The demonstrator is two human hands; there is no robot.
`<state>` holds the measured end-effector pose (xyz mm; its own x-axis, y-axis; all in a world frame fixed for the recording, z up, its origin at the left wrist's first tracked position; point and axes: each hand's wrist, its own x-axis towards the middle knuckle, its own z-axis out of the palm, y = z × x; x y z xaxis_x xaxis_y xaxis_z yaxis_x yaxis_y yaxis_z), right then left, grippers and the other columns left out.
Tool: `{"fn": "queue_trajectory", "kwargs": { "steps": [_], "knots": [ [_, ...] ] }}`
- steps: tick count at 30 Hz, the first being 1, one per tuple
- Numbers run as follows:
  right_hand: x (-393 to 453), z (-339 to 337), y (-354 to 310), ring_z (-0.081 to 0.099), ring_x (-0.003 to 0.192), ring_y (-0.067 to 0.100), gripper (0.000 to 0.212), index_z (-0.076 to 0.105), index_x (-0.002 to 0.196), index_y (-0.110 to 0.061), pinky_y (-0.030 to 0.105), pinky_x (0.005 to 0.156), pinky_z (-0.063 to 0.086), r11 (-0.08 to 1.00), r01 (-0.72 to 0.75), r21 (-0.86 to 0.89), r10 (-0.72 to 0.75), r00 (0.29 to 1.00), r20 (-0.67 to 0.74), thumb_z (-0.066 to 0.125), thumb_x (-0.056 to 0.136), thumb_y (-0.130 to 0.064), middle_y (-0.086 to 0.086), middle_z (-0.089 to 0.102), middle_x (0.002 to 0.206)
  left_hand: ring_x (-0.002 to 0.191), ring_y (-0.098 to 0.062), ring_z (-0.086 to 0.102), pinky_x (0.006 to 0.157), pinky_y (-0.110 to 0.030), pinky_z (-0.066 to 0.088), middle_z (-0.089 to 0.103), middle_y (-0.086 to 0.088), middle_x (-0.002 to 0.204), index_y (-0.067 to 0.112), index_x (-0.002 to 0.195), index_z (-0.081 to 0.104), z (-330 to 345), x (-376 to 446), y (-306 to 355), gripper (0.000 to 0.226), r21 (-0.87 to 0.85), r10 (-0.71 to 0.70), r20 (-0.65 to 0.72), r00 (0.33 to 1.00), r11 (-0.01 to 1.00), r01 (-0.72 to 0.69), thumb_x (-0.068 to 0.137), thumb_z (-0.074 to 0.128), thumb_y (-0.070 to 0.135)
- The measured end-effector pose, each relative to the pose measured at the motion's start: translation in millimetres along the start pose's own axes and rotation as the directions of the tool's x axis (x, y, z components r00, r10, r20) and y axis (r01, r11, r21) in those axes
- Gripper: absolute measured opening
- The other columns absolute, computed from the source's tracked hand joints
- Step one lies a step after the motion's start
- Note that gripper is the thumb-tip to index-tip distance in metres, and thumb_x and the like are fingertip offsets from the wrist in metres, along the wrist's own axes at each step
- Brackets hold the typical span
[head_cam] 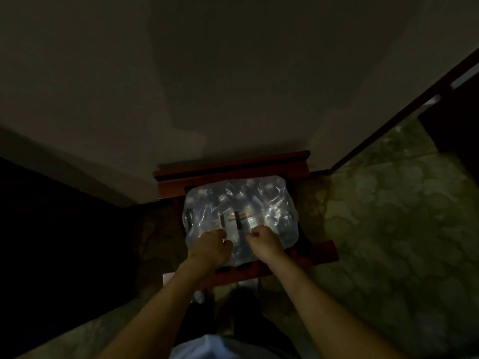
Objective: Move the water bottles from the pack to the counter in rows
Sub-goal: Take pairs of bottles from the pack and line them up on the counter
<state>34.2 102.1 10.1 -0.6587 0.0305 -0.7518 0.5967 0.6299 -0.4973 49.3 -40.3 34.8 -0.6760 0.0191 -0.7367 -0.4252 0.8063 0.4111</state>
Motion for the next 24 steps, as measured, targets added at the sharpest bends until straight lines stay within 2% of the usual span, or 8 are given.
{"fn": "queue_trajectory", "kwargs": {
  "steps": [4, 7, 10, 12, 14, 18, 21, 24],
  "knots": [
    [31, 1, 3, 0.063, 0.098, 0.026, 0.032, 0.060, 0.120, -0.010, 0.036, 0.086, 0.052, 1.000, -0.012, 0.003, 0.012, 1.000, 0.022, 0.048, 0.097, -0.028, 0.011, 0.066, 0.114, 0.120, -0.023, 0.055, 0.099, -0.032, 0.044, 0.050, -0.009, 0.143, 0.014, 0.143, 0.043, 14, 24, 7, 0.047, 0.015, -0.080, -0.012, 0.997, 0.997, 0.080, 0.099, 0.044, 0.031],
    [54, 10, 6, 0.057, 0.094, 0.021, 0.031, 0.057, 0.122, -0.009, 0.029, 0.078, 0.045, 1.000, 0.001, 0.002, -0.001, 0.997, 0.077, 0.048, 0.097, -0.025, 0.006, 0.061, 0.107, 0.123, -0.027, 0.054, 0.102, -0.035, 0.044, 0.051, -0.011, 0.141, 0.012, 0.142, 0.044, 27, 49, 2, 0.048, 0.010, -0.095, -0.019, 0.995, 0.995, 0.096, 0.097, 0.046, 0.030],
    [76, 26, 9, 0.059, 0.109, 0.029, 0.037, 0.054, 0.128, -0.007, 0.033, 0.088, 0.047, 1.000, 0.002, -0.023, 0.000, 0.993, 0.118, 0.050, 0.097, -0.026, 0.013, 0.062, 0.122, 0.125, -0.029, 0.051, 0.105, -0.040, 0.042, 0.048, -0.013, 0.143, 0.013, 0.144, 0.040, 39, 73, -11, 0.052, 0.031, -0.097, 0.002, 0.995, 0.995, 0.097, 0.096, 0.047, 0.030],
    [87, 37, 7, 0.060, 0.111, 0.032, 0.035, 0.057, 0.126, -0.005, 0.032, 0.087, 0.047, 0.999, 0.014, -0.042, -0.008, 0.989, 0.148, 0.049, 0.097, -0.024, 0.017, 0.062, 0.123, 0.131, -0.030, 0.046, 0.107, -0.039, 0.040, 0.037, -0.013, 0.151, 0.012, 0.148, 0.033, 43, 86, -19, 0.055, 0.066, -0.113, 0.006, 0.994, 0.991, 0.112, 0.097, 0.047, 0.029],
    [100, 49, 4, 0.060, 0.110, 0.033, 0.032, 0.058, 0.123, -0.002, 0.028, 0.080, 0.043, 0.998, 0.004, -0.060, 0.006, 0.986, 0.169, 0.047, 0.099, -0.020, 0.018, 0.062, 0.122, 0.130, -0.030, 0.047, 0.102, -0.038, 0.041, 0.034, -0.010, 0.153, 0.013, 0.148, 0.030, 44, 97, -27, 0.056, 0.103, -0.130, -0.020, 0.991, 0.986, 0.131, 0.097, 0.046, 0.032],
    [128, 72, 1, 0.062, 0.106, 0.036, 0.029, 0.060, 0.115, 0.000, 0.032, 0.077, 0.045, 0.995, -0.044, -0.091, 0.055, 0.991, 0.121, 0.046, 0.099, -0.020, 0.020, 0.064, 0.116, 0.113, -0.029, 0.060, 0.094, -0.041, 0.050, 0.055, -0.011, 0.132, 0.013, 0.134, 0.047, 44, 109, -37, 0.045, 0.165, -0.168, -0.078, 0.983, 0.970, 0.179, 0.095, 0.045, 0.034],
    [137, 80, 3, 0.059, 0.113, 0.036, 0.033, 0.058, 0.120, 0.003, 0.038, 0.088, 0.046, 0.977, -0.152, -0.146, 0.172, 0.976, 0.133, 0.039, 0.102, -0.016, 0.022, 0.061, 0.125, 0.109, -0.028, 0.061, 0.091, -0.042, 0.052, 0.060, -0.011, 0.122, 0.011, 0.123, 0.055, 38, 114, -39, 0.038, 0.197, -0.196, -0.107, 0.975, 0.957, 0.215, 0.097, 0.042, 0.037],
    [141, 85, 9, 0.052, 0.124, 0.037, 0.039, 0.054, 0.126, 0.008, 0.040, 0.099, 0.041, 0.943, -0.257, -0.210, 0.286, 0.950, 0.122, 0.027, 0.105, -0.010, 0.025, 0.054, 0.135, 0.107, -0.027, 0.062, 0.087, -0.039, 0.051, 0.060, -0.010, 0.120, 0.011, 0.123, 0.052, 32, 117, -42, 0.042, 0.269, -0.210, -0.120, 0.970, 0.934, 0.236, 0.098, 0.038, 0.042]
  ]
}}
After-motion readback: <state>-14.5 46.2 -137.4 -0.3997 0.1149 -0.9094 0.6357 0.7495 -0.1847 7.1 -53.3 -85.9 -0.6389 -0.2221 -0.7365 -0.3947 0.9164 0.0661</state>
